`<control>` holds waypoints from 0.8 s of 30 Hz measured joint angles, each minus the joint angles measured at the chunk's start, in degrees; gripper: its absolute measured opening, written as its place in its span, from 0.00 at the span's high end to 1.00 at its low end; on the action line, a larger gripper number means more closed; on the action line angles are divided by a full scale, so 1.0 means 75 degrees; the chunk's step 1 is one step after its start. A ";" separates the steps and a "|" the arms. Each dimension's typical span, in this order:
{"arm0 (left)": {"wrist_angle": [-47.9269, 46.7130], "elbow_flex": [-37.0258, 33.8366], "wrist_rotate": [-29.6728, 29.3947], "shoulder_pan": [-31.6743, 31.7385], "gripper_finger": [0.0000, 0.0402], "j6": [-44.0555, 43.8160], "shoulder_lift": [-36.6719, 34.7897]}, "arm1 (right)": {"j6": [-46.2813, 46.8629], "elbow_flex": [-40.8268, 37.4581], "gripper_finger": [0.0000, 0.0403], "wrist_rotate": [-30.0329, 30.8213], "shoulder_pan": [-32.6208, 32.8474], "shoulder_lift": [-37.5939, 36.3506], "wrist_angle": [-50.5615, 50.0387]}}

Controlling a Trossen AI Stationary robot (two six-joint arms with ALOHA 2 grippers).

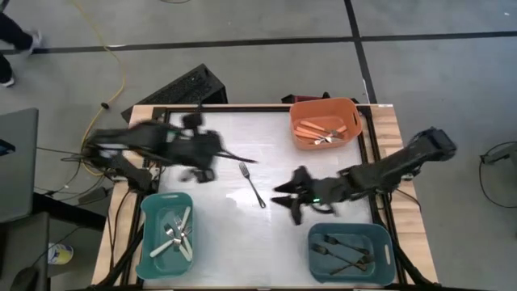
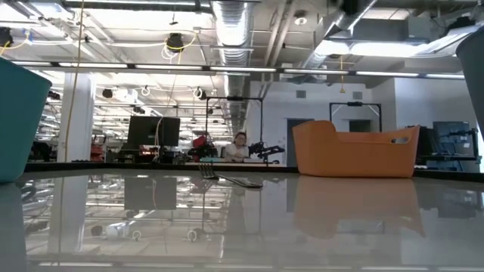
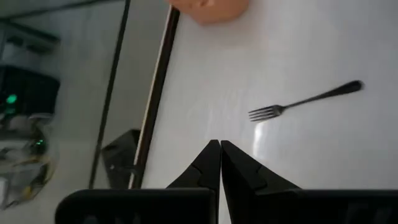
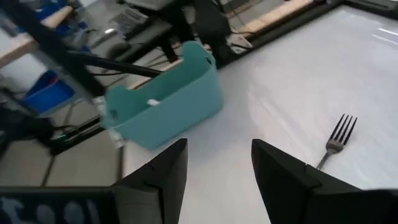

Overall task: Sort silverware by color (type)
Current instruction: Put the black fork into the blue bin

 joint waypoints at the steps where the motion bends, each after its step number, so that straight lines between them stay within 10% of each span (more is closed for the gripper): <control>1: 0.0166 -0.0360 0.0000 -0.0060 1.00 0.0025 -0.0486 | -0.0003 0.0000 0.50 0.0003 -0.0091 0.0343 0.0315; 16: 0.9137 -0.9643 0.3598 -0.0340 1.00 -0.0544 -0.6720 | 0.1123 0.1442 0.56 0.0906 -0.1652 0.4723 0.1004; 24: 1.1049 -1.1504 0.3654 -0.0580 1.00 -0.1645 -0.7376 | 0.1531 0.2917 0.57 0.0992 -0.2069 0.6115 -0.1218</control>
